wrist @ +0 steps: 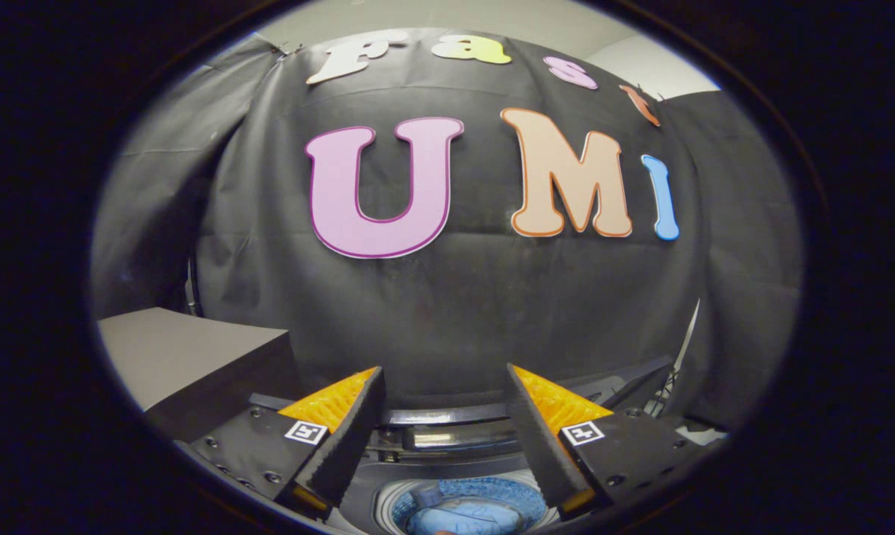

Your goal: Put the clothes into the washing machine and then close the washing machine lid.

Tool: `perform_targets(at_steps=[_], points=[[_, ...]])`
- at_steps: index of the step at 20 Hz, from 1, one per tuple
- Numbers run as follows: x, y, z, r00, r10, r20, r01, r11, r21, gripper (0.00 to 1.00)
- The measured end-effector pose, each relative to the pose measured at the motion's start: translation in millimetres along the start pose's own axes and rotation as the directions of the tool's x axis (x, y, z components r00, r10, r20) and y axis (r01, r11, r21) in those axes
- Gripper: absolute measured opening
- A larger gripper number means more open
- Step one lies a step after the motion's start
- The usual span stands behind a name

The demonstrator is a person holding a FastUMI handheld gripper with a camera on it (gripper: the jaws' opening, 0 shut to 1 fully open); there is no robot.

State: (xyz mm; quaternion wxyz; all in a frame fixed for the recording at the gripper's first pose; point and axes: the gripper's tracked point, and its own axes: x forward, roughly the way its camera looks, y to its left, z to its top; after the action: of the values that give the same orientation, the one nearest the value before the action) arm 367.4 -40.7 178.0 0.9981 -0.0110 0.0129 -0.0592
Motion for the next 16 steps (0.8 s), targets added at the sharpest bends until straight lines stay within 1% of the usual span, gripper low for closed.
perform_targets(at_steps=[9,11,12,13,16], points=[[-18,-2,-12,1.0,-0.02,-0.012,0.02,1.0,-0.002,0.98],[-22,-2,-26,0.999,-0.022,-0.049,0.022,1.0,-0.017,0.98],[-24,4,-37,0.996,0.006,-0.084,-0.007,1.0,-0.008,0.98],[-27,8,-46,0.994,0.018,-0.108,-0.02,1.0,-0.014,0.98],[-41,10,-59,0.991,0.013,-0.13,-0.021,0.998,-0.061,0.97]])
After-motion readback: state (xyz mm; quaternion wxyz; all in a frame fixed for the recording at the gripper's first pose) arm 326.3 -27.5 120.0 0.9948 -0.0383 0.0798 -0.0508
